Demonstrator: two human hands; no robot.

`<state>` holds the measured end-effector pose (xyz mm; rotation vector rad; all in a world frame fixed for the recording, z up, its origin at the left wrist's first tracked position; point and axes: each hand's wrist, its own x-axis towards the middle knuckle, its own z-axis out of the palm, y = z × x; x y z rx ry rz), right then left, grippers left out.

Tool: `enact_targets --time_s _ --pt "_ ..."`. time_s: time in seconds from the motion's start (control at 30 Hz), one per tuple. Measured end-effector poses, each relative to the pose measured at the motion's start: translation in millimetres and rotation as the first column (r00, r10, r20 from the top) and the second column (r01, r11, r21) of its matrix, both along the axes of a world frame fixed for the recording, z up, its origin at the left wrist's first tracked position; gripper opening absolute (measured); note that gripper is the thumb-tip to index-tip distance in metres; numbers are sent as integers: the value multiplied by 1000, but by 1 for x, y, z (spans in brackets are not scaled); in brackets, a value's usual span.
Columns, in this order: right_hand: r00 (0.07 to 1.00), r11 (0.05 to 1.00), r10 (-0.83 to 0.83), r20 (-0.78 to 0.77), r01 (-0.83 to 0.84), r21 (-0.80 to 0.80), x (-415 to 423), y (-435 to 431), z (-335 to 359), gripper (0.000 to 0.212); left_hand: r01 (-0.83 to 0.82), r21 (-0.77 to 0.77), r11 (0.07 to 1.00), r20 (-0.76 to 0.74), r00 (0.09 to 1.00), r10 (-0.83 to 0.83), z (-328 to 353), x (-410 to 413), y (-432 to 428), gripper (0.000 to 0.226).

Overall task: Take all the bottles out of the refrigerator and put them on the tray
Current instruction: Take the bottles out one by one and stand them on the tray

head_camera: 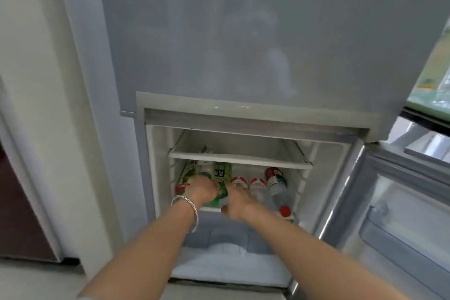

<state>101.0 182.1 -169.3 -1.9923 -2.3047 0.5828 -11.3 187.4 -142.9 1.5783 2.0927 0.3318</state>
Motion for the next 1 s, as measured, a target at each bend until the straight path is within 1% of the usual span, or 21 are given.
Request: enact_targets --time_s 0.1,0.13,0.2,0.23,0.3,0.37,0.43,0.53,0.7,0.9,1.0 --pt "1000 999 -16 22 15 28 -4 20 -11 91 -77 32 997 60 995 75 -13 -5 17 45" --pt "1000 999 -17 25 16 31 -5 25 -13 91 -87 33 996 91 992 83 -18 -5 22 41" --pt "999 999 -19 35 18 32 -4 34 -17 91 -89 5 996 159 984 87 -30 -5 35 25" --pt "999 999 -19 43 18 30 -3 36 -19 91 -94 -2 996 202 975 92 -34 -5 39 24" --pt "999 1000 -22 40 21 14 -2 40 -22 90 -134 -25 991 303 943 135 -38 -7 46 25" --pt "999 1000 -18 27 17 8 -1 41 -25 90 -167 -30 986 346 923 167 -39 -9 48 34" --pt "1000 1000 -8 16 8 14 1 39 -24 92 -194 -34 980 359 913 193 -36 -10 46 36" --pt "1000 1000 3 6 -3 20 4 32 -19 94 -189 31 981 318 933 170 -26 -10 39 29" --pt "1000 999 22 -16 -22 24 8 13 3 96 -209 113 971 258 950 174 5 -10 9 28" --pt "995 995 95 -18 -95 -30 31 -23 38 101 -134 79 988 202 972 116 47 2 -43 28" --pt "990 989 137 -22 -138 -50 51 -41 58 104 -111 68 991 156 983 99 83 16 -69 11"
